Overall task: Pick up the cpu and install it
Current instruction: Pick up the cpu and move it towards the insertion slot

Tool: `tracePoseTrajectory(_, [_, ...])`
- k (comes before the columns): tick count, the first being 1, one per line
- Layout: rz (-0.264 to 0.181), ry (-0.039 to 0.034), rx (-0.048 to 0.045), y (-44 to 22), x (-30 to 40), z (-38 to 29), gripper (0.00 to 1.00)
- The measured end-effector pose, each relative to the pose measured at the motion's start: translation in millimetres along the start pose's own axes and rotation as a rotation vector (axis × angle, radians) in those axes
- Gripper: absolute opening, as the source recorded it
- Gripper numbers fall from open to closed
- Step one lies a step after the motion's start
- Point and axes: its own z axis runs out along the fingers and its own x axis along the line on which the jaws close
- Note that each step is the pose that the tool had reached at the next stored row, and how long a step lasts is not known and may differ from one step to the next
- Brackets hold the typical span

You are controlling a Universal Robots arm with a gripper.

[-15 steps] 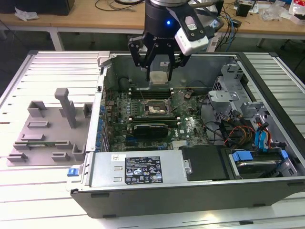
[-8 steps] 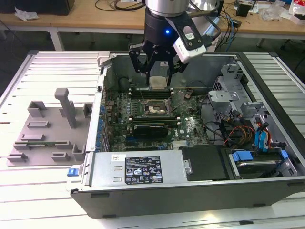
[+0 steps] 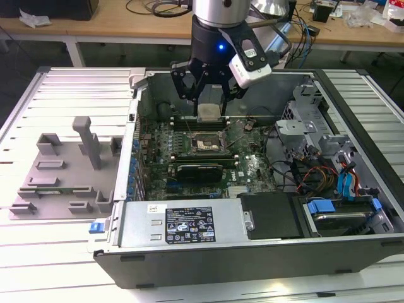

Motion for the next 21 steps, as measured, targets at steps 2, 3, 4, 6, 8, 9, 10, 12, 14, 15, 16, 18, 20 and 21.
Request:
tracePoseTrajectory(2, [0.000,0.0001,0.0002,0.0,-3.1,4.3,0.55])
tracePoseTrajectory(3, [0.000,0.0001,0.0001,0.4,-3.8,5.4,0.55])
tracePoseTrajectory(4, [-0.001,0.0000,0.0000,0.7,-4.5,6.5,0.55])
tracePoseTrajectory(6, [-0.005,0.0002,0.0001,5.2,-6.2,11.6,0.55])
tracePoseTrajectory(8, [-0.012,0.0004,0.0001,11.0,-8.3,16.9,0.55])
tracePoseTrajectory(9, [-0.017,0.0006,0.0002,14.0,-9.3,19.9,0.55])
tracePoseTrajectory(10, [-0.020,0.0007,0.0003,16.8,-9.6,21.7,0.55])
tracePoseTrajectory(12, [-0.024,0.0009,0.0002,21.8,-9.8,26.3,0.55])
tracePoseTrajectory(14, [-0.026,0.0009,0.0002,25.5,-9.9,31.4,0.55])
tracePoseTrajectory(15, [-0.026,0.0009,0.0002,26.5,-9.9,32.5,0.55])
tracePoseTrajectory(16, [-0.027,0.0010,0.0002,27.2,-9.9,33.3,0.55])
tracePoseTrajectory(18, [-0.033,0.0012,0.0003,30.5,-10.1,36.6,0.55])
tracePoseTrajectory(20, [-0.041,0.0015,0.0003,35.0,-11.2,40.6,0.55])
tracePoseTrajectory(21, [-0.044,0.0017,0.0004,37.0,-11.9,42.4,0.55])
